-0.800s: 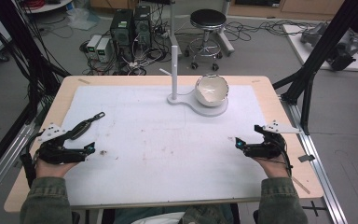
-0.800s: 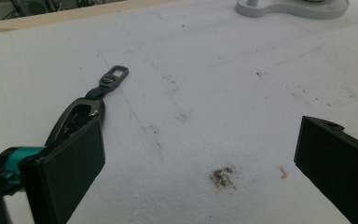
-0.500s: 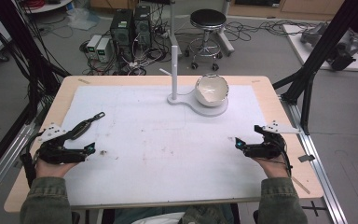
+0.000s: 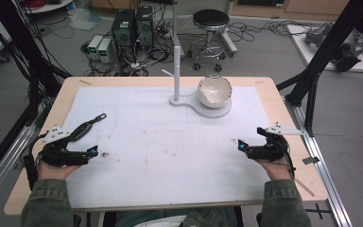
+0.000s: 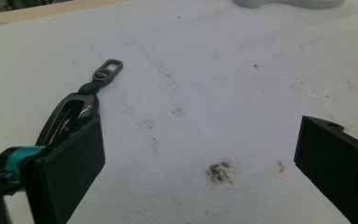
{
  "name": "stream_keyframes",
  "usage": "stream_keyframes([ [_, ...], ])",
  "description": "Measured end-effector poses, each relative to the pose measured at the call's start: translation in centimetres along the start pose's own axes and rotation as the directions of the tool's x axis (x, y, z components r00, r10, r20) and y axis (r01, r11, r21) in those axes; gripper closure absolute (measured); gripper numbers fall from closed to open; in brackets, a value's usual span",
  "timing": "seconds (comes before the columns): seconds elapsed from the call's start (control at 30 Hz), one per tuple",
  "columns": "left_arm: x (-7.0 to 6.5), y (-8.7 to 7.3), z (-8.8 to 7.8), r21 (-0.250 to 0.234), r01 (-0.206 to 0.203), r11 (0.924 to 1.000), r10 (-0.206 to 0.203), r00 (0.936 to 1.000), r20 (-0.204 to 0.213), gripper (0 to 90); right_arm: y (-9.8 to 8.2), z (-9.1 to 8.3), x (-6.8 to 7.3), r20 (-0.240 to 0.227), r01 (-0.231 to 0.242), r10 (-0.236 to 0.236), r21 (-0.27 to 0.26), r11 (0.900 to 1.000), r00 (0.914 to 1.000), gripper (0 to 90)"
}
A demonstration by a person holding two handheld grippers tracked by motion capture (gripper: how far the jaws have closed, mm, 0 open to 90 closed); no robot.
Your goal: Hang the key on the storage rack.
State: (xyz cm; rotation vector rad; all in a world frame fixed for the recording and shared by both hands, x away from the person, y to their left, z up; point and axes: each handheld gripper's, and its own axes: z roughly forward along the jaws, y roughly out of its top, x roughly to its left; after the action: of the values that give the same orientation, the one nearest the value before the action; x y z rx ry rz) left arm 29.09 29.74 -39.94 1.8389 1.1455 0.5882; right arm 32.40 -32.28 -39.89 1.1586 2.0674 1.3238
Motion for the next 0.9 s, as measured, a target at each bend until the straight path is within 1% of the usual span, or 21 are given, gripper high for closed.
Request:
stream_keyframes([
  [0.07, -0.1, 0.0, 0.1, 0.011, -0.007, 0.9999, 0.007, 1.0000, 0.003, 2.1, 0.0, 0.0, 0.1, 0.002, 0.004, -0.004, 0.002, 1.000, 1.0000, 0.5],
  [0.17, -0.1, 0.0, 0.0, 0.010, -0.007, 0.9999, 0.007, 0.9999, 0.007, 2.1, 0.1, 0.1, 0.2, 0.001, 0.003, -0.003, 0.003, 1.000, 1.0000, 0.5],
  [0.2, -0.2, 0.1, 0.0, 0.005, 0.003, 1.0000, -0.004, 0.9999, 0.016, 2.1, 0.1, 0.1, 0.1, 0.000, 0.008, -0.008, 0.001, 1.000, 1.0000, 0.5],
  [0.23, -0.1, 0.2, -0.1, 0.004, 0.002, 1.0000, -0.002, 0.9998, 0.019, 2.1, 0.0, 0.2, 0.2, -0.002, 0.005, -0.005, 0.000, 1.000, 1.0000, 0.5],
  [0.27, -0.2, 0.3, -0.1, 0.003, 0.003, 1.0000, -0.003, 0.9999, 0.012, 2.1, 0.0, 0.3, 0.1, -0.003, 0.004, -0.004, 0.002, 1.000, 1.0000, 0.5],
  [0.47, -0.6, 1.3, 0.1, 0.027, -0.028, 0.9992, 0.028, 0.9994, 0.020, 2.2, -0.1, 0.3, 0.0, -0.001, 0.001, -0.001, 0.006, 1.000, 1.0000, 0.5],
  [0.63, -0.3, 2.4, 0.0, 0.037, -0.055, 0.9978, 0.054, 0.9981, 0.028, 2.1, -0.1, 0.3, 0.0, 0.003, 0.003, -0.003, 0.008, 1.000, 1.0000, 0.5],
  [0.67, -0.3, 2.5, 0.0, 0.035, -0.048, 0.9982, 0.047, 0.9983, 0.035, 2.1, -0.1, 0.3, 0.0, 0.008, 0.011, -0.011, 0.007, 1.000, 0.9999, 0.5],
  [0.73, -0.1, 2.8, 0.1, 0.048, -0.062, 0.9969, 0.060, 0.9973, 0.042, 2.2, -0.1, 0.3, 0.1, 0.006, 0.007, -0.008, 0.006, 1.000, 1.0000, 0.5],
  [0.9, 0.5, 3.5, 0.4, 0.074, -0.070, 0.9948, 0.065, 0.9961, 0.058, 2.1, -0.2, 0.5, 0.1, 0.009, 0.008, -0.008, 0.019, 1.000, 0.9999, 0.5],
])
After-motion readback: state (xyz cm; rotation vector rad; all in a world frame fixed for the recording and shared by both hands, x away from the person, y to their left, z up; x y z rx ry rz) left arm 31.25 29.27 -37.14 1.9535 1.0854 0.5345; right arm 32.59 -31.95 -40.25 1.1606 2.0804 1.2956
